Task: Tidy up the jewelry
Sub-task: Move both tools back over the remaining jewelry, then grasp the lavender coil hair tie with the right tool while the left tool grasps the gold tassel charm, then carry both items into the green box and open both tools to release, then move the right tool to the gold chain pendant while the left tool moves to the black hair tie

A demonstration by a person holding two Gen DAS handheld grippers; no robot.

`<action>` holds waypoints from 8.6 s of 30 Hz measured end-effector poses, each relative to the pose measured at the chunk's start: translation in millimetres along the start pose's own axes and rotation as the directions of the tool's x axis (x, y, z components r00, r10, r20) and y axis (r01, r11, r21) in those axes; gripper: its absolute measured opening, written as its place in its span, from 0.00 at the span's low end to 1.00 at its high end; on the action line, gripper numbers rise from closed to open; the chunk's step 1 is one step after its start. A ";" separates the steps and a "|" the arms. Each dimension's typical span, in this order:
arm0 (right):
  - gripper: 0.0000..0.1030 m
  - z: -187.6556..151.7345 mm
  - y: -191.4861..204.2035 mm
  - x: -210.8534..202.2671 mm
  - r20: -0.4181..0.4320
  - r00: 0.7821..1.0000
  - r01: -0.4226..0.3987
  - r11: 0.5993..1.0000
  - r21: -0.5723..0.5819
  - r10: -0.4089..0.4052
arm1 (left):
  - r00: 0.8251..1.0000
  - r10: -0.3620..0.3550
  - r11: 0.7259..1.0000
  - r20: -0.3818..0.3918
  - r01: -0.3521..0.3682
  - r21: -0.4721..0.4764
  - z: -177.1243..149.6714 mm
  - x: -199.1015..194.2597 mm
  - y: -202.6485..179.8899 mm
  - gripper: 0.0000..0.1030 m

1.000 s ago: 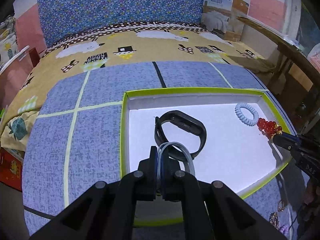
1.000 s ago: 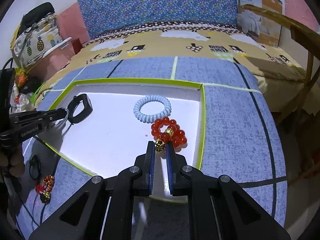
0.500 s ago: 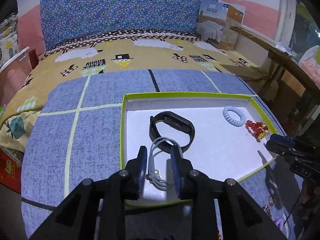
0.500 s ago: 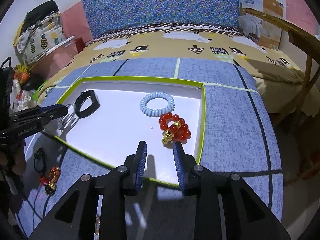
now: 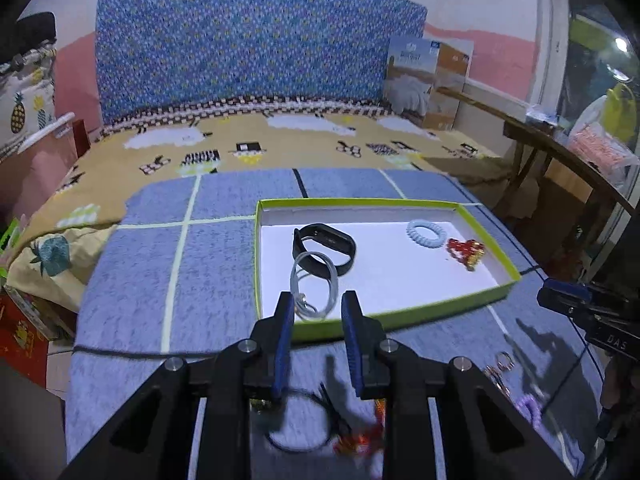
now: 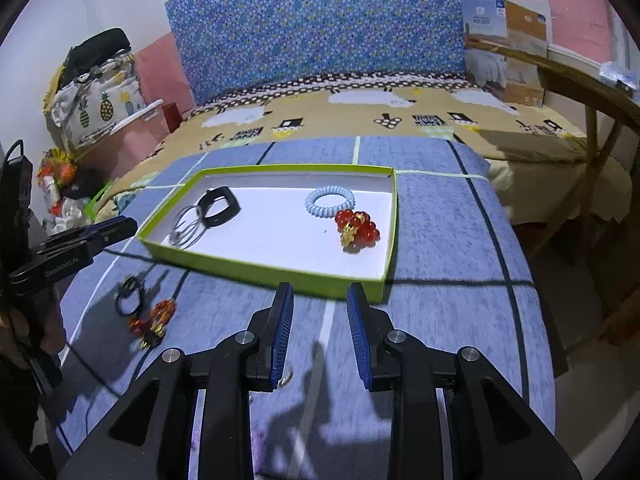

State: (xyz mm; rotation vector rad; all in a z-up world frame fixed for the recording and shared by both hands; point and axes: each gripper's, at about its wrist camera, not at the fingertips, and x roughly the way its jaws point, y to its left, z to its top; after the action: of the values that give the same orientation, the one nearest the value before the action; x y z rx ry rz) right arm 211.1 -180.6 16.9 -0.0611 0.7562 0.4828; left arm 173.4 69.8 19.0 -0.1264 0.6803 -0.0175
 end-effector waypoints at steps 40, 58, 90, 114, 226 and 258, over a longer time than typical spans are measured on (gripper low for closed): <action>0.28 -84.6 32.6 -74.6 0.047 0.999 -0.026 1.000 0.007 0.026 | 0.998 -0.042 0.997 0.036 0.040 0.062 -94.9 -97.8 -34.6 0.25; 0.28 -83.4 31.5 -43.9 -0.020 0.999 -0.044 0.999 0.019 0.044 | 0.991 -0.112 0.988 -0.071 0.119 0.103 -86.9 -49.3 -47.1 0.25; 0.21 -83.4 29.3 -4.6 -0.128 0.991 -0.032 0.999 -0.026 0.029 | 0.982 -0.061 0.985 -0.177 0.089 0.151 -61.8 3.1 -58.8 0.25; 0.09 -90.5 23.6 -15.5 -0.110 0.993 -0.032 0.999 -0.003 0.032 | 0.984 -0.048 0.972 -0.169 0.085 0.219 -65.7 1.7 -68.9 0.16; 0.24 -25.4 24.0 -20.9 0.047 0.999 -0.008 1.000 -0.021 0.009 | 0.998 -0.057 0.996 0.024 0.056 0.063 -34.1 -35.1 -36.8 0.23; 0.24 -80.7 47.1 -57.1 0.029 0.999 -0.027 0.999 -0.032 0.028 | 0.999 -0.023 1.000 0.024 0.023 0.016 -91.4 -81.5 -19.0 0.23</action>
State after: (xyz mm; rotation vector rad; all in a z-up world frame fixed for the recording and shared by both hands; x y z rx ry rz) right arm 102.6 -179.6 1.9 -0.0732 0.7214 0.5210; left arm 53.1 45.5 2.0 -0.1189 0.6540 -0.0436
